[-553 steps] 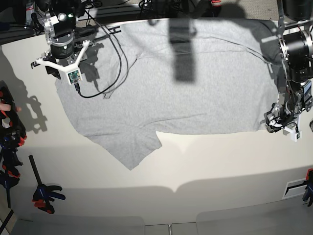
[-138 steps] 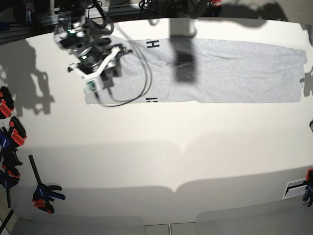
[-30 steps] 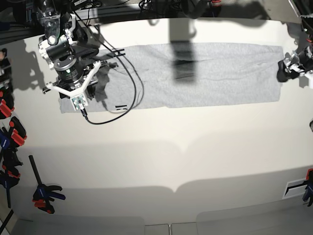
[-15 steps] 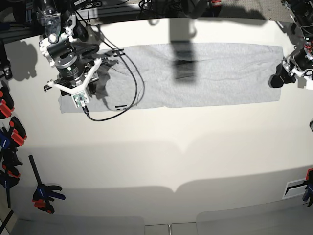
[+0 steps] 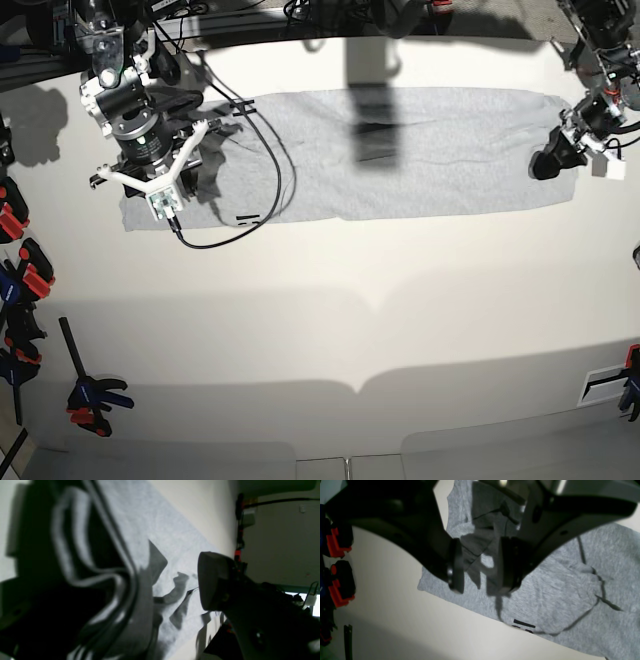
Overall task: Fold the T-shirt properly
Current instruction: 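Grasp the strip end with the left gripper and roll it inward, then fold the strip end over toward the right gripper with the left gripper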
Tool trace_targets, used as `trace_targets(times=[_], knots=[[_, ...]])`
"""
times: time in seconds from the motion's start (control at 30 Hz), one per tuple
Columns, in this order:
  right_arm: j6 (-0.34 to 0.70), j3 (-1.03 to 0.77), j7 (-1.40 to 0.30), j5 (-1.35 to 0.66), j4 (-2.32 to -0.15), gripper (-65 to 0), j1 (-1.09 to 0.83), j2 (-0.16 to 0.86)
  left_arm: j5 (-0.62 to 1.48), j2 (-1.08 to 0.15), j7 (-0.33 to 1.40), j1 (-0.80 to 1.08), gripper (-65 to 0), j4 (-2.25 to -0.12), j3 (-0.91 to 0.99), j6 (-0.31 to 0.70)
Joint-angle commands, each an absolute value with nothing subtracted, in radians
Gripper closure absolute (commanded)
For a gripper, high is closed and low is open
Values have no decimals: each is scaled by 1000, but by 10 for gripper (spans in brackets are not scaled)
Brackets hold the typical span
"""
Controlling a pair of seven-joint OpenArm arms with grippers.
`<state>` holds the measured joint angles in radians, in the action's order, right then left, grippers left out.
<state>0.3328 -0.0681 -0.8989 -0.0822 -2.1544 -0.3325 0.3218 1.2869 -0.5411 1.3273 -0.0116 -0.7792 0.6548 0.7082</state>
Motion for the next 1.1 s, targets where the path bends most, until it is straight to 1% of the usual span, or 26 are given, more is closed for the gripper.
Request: trace_targets(times=[0.0,0.1,0.13,0.17,0.2,0.23,0.33,0.37,0.57,0.77,0.93,1.07], knots=[[338,-73,-874,-86,-2175,-211,-324,329,1237,-564,1343,-11,-444,-781,652,698],[338,-73,-876,-86,-2175,-211,-324,329,1206,-596,1338,-11,-440,-781,652,698],[338,-73,-876,-85,-2175,-211,-324,329,1196,-607,1338,-11,-428,-781,652,698],[338,-73,-875,-86,-2175,-211,-324,329,1194,-617,1338,-11,-398,-781,652,698],[338,-73,-875,-86,-2175,-211,-324,329,1195,-626,1338,-11,-351,-781,652,698],[338,-73,-875,-86,-2175,-212,-324,330,1195,-630,1338,-11,-288,-781,652,698],[338,-73,-875,-86,-2175,-211,-324,329,1232,-629,1338,-11,-55,-781,652,698],[337,-73,-875,-86,-2175,-211,-324,329,1251,-627,1339,-11,0,-781,652,698],[337,-73,-875,-86,-2175,-211,-324,329,1284,-637,1325,-14,0,-781,652,698],[337,-73,-877,-86,-2175,-211,-324,329,1285,-733,1166,-14,0,-781,652,698],[337,-73,-876,-86,-2175,-211,-324,329,1285,-819,1159,-14,0,-781,652,698],[337,-73,-875,-86,-2176,-211,-324,329,1293,-840,1170,-14,0,-781,652,698]])
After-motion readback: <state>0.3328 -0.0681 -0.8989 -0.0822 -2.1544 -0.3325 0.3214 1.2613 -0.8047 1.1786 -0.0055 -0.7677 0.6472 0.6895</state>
